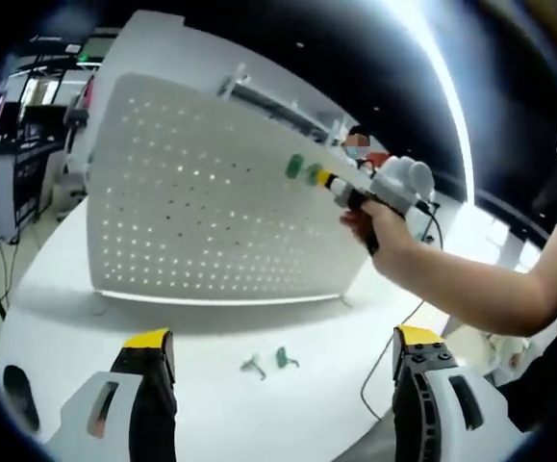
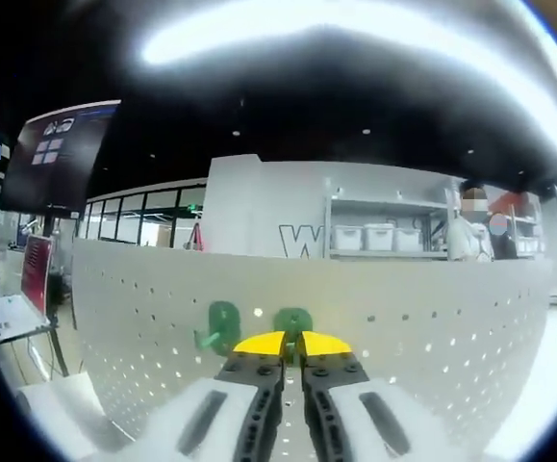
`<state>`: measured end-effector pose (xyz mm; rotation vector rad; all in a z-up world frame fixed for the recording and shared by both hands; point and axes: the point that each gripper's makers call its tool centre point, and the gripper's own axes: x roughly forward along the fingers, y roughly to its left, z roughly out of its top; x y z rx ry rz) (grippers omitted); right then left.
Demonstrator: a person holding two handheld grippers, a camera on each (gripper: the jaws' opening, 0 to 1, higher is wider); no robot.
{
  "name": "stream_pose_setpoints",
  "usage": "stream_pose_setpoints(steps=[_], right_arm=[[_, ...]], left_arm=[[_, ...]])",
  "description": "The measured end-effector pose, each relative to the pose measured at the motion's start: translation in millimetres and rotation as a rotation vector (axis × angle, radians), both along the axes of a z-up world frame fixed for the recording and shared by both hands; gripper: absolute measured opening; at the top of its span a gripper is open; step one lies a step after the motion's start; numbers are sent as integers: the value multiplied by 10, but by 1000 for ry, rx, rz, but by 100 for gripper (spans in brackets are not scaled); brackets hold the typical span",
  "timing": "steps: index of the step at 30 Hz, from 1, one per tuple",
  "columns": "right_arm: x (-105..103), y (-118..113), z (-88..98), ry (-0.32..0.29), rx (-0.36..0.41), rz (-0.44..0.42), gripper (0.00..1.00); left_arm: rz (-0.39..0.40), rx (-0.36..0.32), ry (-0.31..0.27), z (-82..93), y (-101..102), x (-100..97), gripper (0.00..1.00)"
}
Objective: Insert the hook assembly into the mounting plate slot until the hook locks in place.
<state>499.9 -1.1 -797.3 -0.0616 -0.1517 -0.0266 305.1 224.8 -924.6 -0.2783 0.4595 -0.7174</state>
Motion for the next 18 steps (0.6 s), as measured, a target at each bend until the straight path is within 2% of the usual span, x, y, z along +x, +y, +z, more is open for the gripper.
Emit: stream_pose_setpoints(steps=[6,8,9,14,18], right_arm=[[0,42,136,-17,6,26,8],[-55,81,227,-37,23,40,11],[-105,102,336,-79,45,48,12],[-256,98,584,-120,41,63,14],[-369,43,694,-134,42,74,14]], left_arm=[[6,3,6,-17,7,2,95],[3,9,8,-27,4,-1,94],[3,12,8,-31,4,-3,94],[-2,31,7,-48,5,-28,92],[-7,36,7,-47,-3,-57,91]])
